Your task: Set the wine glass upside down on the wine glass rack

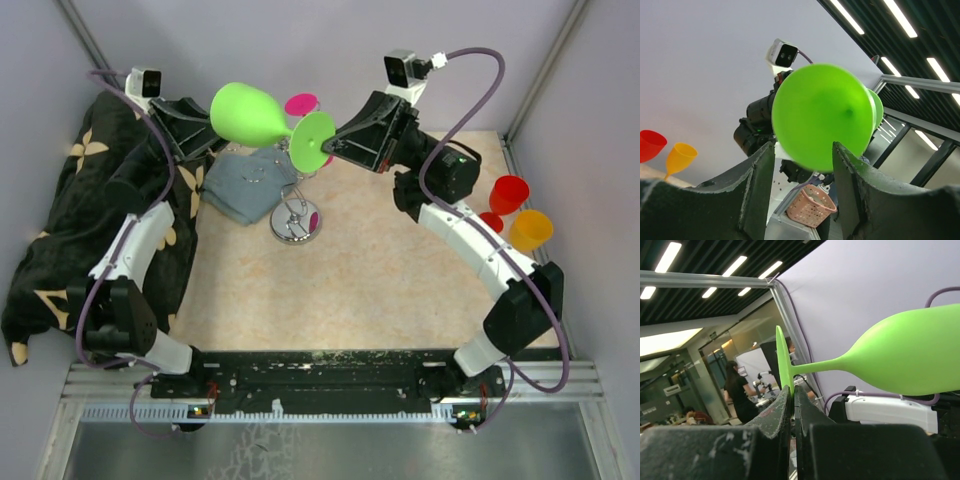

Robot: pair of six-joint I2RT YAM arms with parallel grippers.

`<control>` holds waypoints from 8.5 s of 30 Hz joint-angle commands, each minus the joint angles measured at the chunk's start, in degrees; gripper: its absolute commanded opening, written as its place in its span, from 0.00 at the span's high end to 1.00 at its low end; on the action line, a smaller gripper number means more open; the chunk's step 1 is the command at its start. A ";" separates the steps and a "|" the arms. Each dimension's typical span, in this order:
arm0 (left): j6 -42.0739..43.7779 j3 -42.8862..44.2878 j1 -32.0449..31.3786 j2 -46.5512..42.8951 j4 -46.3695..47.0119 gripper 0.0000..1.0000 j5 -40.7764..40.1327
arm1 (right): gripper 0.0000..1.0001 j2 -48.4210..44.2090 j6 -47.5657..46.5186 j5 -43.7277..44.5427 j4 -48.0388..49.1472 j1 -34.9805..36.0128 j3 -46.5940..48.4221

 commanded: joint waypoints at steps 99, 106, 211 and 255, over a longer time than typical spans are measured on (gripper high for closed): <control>24.87 -9.64 8.45 -18.67 -25.88 0.46 11.31 | 1.00 3.58 -47.73 16.01 -85.18 -9.44 12.05; 24.96 -9.88 8.39 -18.97 -26.06 0.46 11.45 | 1.00 4.65 -47.82 14.68 -85.88 -9.04 12.80; 40.04 -10.15 8.43 -20.09 -42.91 0.45 12.68 | 0.65 -15.34 -62.65 32.10 -98.44 -23.11 -2.57; 56.86 -5.50 8.39 -20.05 -62.45 0.45 11.80 | 0.66 24.75 -80.46 55.38 -125.62 -23.15 34.79</control>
